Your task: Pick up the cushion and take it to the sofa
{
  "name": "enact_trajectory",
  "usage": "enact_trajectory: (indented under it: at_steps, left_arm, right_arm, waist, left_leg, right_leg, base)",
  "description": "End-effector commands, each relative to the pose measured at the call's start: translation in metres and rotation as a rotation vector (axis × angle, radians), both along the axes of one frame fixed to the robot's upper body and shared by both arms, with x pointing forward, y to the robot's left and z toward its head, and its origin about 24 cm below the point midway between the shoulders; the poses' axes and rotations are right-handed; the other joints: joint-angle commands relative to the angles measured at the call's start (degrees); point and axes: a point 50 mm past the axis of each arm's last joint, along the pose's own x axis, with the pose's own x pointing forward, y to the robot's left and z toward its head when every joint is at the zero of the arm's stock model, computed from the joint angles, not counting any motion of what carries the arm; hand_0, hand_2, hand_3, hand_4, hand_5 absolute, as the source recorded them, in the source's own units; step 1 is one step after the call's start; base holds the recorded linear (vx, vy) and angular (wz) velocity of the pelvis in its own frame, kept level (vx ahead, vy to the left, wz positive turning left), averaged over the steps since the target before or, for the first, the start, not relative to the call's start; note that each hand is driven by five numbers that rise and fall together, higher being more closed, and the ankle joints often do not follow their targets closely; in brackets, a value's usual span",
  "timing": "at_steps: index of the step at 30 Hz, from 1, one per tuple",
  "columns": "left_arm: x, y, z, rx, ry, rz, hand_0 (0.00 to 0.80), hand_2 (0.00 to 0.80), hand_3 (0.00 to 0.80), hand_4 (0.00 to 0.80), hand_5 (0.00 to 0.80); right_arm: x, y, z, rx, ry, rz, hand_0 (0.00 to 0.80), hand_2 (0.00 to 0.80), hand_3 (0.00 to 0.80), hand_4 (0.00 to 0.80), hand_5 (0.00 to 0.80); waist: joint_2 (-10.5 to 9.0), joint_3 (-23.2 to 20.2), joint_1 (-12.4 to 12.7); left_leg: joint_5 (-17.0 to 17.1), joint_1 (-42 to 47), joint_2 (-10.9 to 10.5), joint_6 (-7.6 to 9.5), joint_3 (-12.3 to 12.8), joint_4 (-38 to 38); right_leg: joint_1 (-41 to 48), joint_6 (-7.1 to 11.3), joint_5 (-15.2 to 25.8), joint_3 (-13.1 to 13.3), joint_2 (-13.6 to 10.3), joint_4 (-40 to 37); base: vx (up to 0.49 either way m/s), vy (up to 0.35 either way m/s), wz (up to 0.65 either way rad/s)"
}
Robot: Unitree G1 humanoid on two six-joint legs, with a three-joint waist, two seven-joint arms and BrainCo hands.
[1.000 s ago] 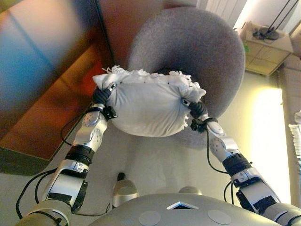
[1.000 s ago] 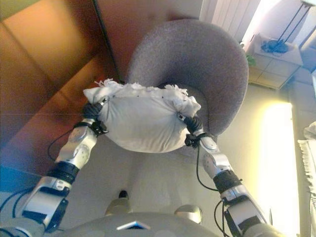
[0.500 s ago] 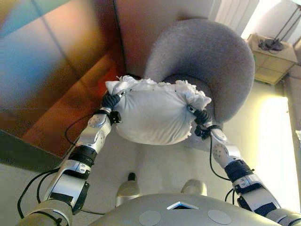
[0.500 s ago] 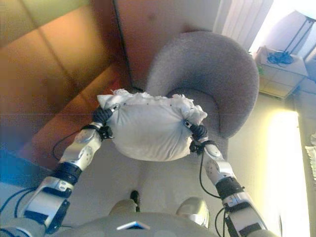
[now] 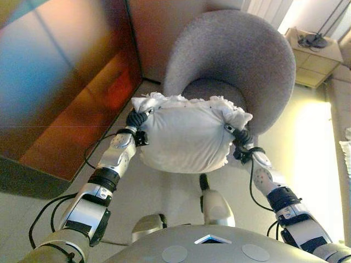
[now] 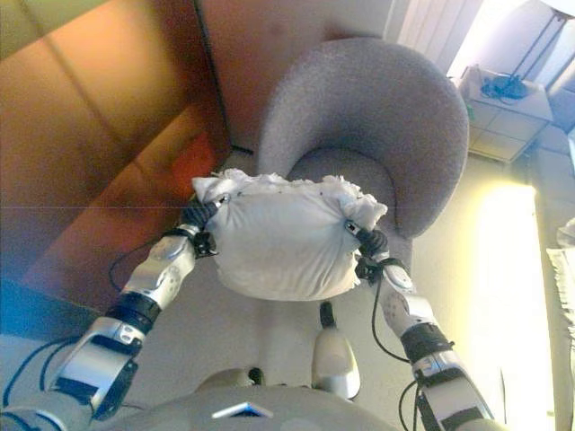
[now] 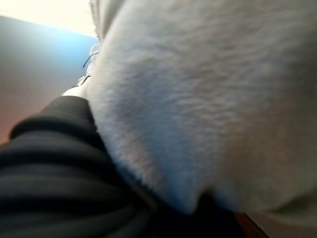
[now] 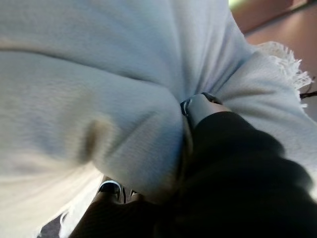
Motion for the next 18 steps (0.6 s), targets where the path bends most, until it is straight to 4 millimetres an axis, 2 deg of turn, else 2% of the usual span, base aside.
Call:
enact_trajectory:
  at_steps: [1,2,4,6,8,11,13,16,18]
  left_arm:
    - [0.011,-0.025,0.043,-0.102,-0.220,-0.128,0.800,0.800,0.800,0.800,0.800]
    - [0.009,-0.022,0.042,-0.104,-0.214,-0.120,0.800,0.800,0.800,0.800,0.800]
    - [0.008,-0.015,0.044,-0.096,-0.216,-0.104,0.800,0.800,0.800,0.800,0.800]
    - [0.006,-0.010,0.044,-0.106,-0.221,-0.091,0.800,0.800,0.800,0.800,0.800]
    - [0.005,-0.004,0.047,-0.117,-0.229,-0.079,0.800,0.800,0.800,0.800,0.800]
    - [0.004,-0.004,0.046,-0.143,-0.235,-0.077,0.800,0.800,0.800,0.800,0.800]
    - [0.004,-0.009,0.044,-0.149,-0.232,-0.090,0.800,0.800,0.800,0.800,0.800]
    - [0.004,-0.016,0.045,-0.138,-0.231,-0.125,0.800,0.800,0.800,0.800,0.800]
    - [0.008,-0.019,0.048,-0.147,-0.231,-0.132,0.800,0.800,0.800,0.800,0.800]
  right_arm:
    - [0.035,0.037,0.066,0.131,-0.321,0.125,0.800,0.800,0.800,0.800,0.800]
    - [0.034,0.040,0.067,0.127,-0.318,0.136,0.800,0.800,0.800,0.800,0.800]
    - [0.033,0.042,0.069,0.108,-0.325,0.157,0.800,0.800,0.800,0.800,0.800]
    - [0.033,0.039,0.070,0.101,-0.324,0.151,0.800,0.800,0.800,0.800,0.800]
    - [0.032,0.034,0.071,0.104,-0.324,0.133,0.800,0.800,0.800,0.800,0.800]
    - [0.028,0.028,0.067,0.085,-0.323,0.115,0.800,0.800,0.800,0.800,0.800]
    - [0.026,0.025,0.062,0.077,-0.314,0.093,0.800,0.800,0.800,0.800,0.800]
    - [0.026,0.020,0.063,0.069,-0.310,0.066,0.800,0.800,0.800,0.800,0.800]
    - [0.030,0.015,0.067,0.060,-0.305,0.051,0.800,0.800,0.800,0.800,0.800]
  waist:
    - [1.27,-4.5,0.2]
    - [1.98,-5.0,-0.1]
    - [2.60,-5.8,-0.4]
    - [2.93,-6.3,-0.2]
    - [2.75,-6.4,-0.1]
    - [1.67,-6.4,-0.2]
    - [1.12,-6.3,0.0]
    - [0.87,-6.2,0.7]
    - [1.69,-6.0,1.3]
  left_leg:
    - [-3.1,8.3,2.8,-0.35,7.3,-0.4]
    - [0.5,8.5,4.8,-1.75,8.0,0.1]
    - [6.6,7.5,7.4,-3.71,8.7,2.9]
    - [10.3,6.2,8.6,-4.93,8.4,5.9]
    - [13.9,3.5,9.8,-6.06,8.2,12.2]
    - [14.3,-0.3,10.9,-5.70,9.6,21.5]
    - [13.9,-2.3,12.5,-4.95,10.8,22.1]
    - [14.1,-2.9,13.2,-4.53,10.2,14.6]
    - [15.8,-3.4,13.2,-5.43,8.9,6.1]
  right_leg:
    - [-1.4,1.05,8.8,1.1,0.5,1.9]
    - [-0.8,0.44,6.7,1.2,1.8,2.9]
    - [1.0,-0.96,4.7,1.7,3.8,2.8]
    - [2.4,-2.31,3.4,1.6,5.1,2.4]
    - [3.8,-4.14,2.0,1.3,6.0,2.6]
    - [5.2,-6.31,0.2,0.3,6.2,3.8]
    - [6.7,-7.03,-0.7,-0.4,6.6,4.0]
    - [8.8,-6.73,-1.9,-1.1,7.4,3.3]
    - [9.9,-6.03,-3.3,-1.3,7.9,3.2]
  base:
    - [0.449,-0.155,0.47]
    - [0.399,-0.149,0.46]
    - [0.355,-0.172,0.28]
    - [0.293,-0.171,-0.06]
    - [0.225,-0.159,-0.22]
    - [0.216,-0.146,-0.09]
    - [0.192,-0.073,0.00]
    - [0.179,0.050,0.19]
    - [0.178,0.142,0.35]
